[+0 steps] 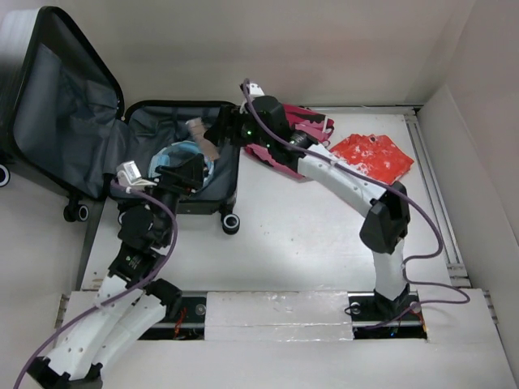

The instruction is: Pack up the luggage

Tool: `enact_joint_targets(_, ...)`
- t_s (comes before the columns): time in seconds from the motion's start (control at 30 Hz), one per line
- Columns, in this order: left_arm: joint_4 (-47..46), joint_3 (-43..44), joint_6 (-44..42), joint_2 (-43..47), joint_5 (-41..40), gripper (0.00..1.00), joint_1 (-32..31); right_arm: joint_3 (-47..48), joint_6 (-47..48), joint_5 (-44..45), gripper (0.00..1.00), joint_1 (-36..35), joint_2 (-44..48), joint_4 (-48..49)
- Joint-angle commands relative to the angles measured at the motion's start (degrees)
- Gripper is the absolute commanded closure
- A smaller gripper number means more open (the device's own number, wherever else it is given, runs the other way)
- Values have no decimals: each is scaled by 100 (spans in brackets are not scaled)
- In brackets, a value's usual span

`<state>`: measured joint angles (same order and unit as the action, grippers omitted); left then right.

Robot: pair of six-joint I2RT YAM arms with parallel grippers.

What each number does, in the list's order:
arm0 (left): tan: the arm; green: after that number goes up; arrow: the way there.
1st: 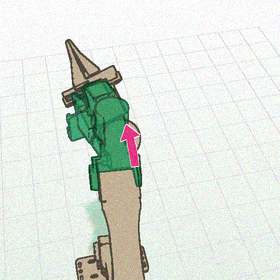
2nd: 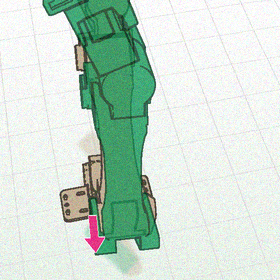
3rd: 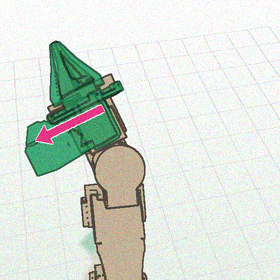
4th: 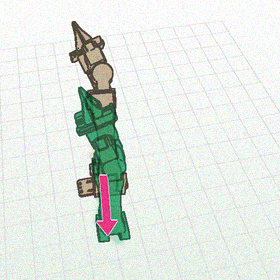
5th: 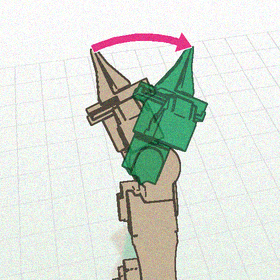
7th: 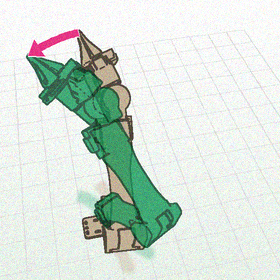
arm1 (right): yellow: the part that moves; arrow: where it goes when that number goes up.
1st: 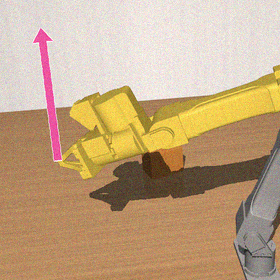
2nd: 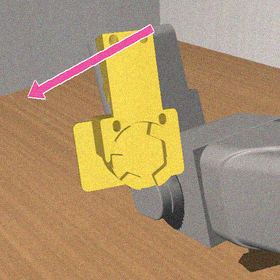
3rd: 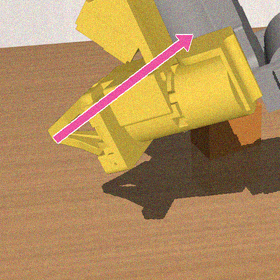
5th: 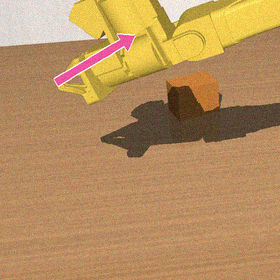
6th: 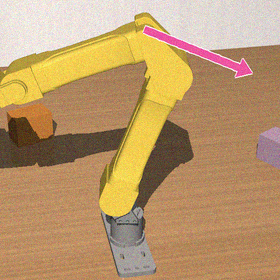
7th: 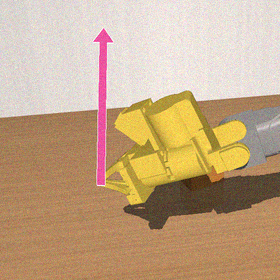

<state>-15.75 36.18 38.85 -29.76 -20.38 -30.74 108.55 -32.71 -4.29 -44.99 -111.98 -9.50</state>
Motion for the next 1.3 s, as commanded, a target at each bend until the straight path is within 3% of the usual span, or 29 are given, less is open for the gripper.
enact_joint_targets(0.0,317,230,44,-529,-63,26,-2,652,10,-459,19,26,-351,-641)
enact_joint_targets(0.13,309,231,44,-1222,96,25,-2,-771,63,-28,14,429,728,-193)
enact_joint_targets(0.3,-50,529,96,-2541,439,25,-2,-2818,318,551,19,773,2591,9)
enact_joint_targets(0.4,62,1178,96,-3832,176,25,-501,-4067,318,1202,20,895,3635,62)
enact_joint_targets(0.47,220,1983,96,-4918,-456,26,-1036,-4804,318,1422,20,948,4068,62)
enact_joint_targets(0.57,738,2856,464,-5959,-441,34,-1145,-5561,239,1563,20,1001,4868,-78)
enact_joint_targets(0.6,1227,3503,970,-6589,-310,50,-1075,-5712,239,1624,20,1001,5227,-79)
enact_joint_targets(0.63,1423,3805,1175,-6865,-309,51,-1074,-5853,239,1625,20,1001,5405,-148)
enact_joint_targets(0.7,1425,4289,1440,-7453,-248,48,-1074,-6169,239,1625,20,1001,5721,-210)
enact_joint_targets(0.8,838,4240,2028,-7764,-247,41,-1074,-6364,186,1625,20,1001,6144,-447)
enact_joint_targets(0.93,757,4239,2855,-8369,-88,34,-890,-6425,186,1678,20,1053,6452,-711)
enact_joint_targets(1.27,1864,5600,3963,-9926,210,34,-679,-6478,291,1432,20,1054,7093,-983)
